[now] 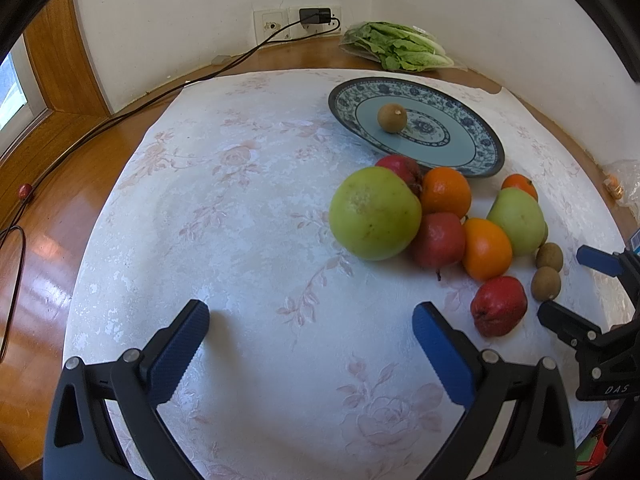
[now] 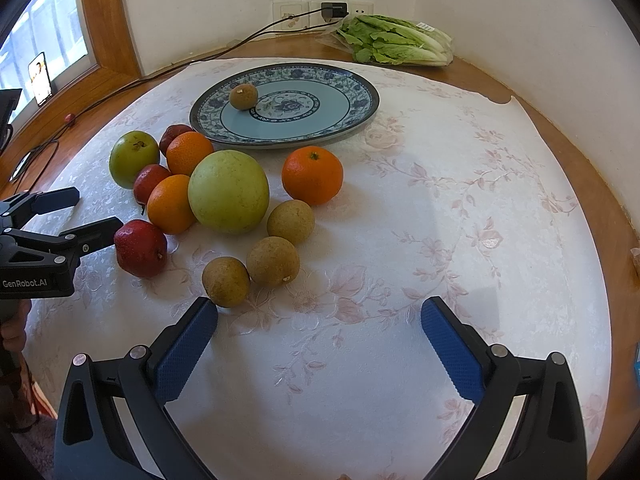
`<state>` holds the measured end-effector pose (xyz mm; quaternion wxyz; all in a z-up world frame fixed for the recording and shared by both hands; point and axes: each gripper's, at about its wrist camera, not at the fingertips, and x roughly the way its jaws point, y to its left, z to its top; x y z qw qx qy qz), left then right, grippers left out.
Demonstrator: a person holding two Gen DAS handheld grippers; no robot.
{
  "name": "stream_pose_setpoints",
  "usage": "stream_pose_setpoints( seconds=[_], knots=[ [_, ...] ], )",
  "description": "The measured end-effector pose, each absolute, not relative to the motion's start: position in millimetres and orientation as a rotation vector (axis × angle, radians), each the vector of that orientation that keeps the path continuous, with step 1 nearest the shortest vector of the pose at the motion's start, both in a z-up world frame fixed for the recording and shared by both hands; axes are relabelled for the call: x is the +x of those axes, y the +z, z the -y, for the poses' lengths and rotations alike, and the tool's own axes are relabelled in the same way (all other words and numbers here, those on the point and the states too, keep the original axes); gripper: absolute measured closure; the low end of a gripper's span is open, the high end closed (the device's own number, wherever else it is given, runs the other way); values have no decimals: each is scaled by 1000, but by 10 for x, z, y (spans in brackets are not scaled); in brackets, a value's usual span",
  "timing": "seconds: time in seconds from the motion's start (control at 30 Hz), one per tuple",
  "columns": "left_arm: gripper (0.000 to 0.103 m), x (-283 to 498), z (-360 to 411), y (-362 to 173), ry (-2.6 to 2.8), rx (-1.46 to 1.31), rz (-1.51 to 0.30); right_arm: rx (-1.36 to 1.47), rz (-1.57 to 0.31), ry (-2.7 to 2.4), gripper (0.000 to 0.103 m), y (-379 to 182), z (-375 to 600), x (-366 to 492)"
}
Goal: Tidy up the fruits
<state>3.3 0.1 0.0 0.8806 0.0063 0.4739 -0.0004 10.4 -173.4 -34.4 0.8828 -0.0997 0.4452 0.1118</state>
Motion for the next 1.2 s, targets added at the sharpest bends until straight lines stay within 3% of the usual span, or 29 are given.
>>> stream_pose_setpoints(
  seconds=[1.2],
  knots=[
    [0,7,-21,10,-15,18,-972,-201,-926,236,1,-325,1747,101]
  ],
)
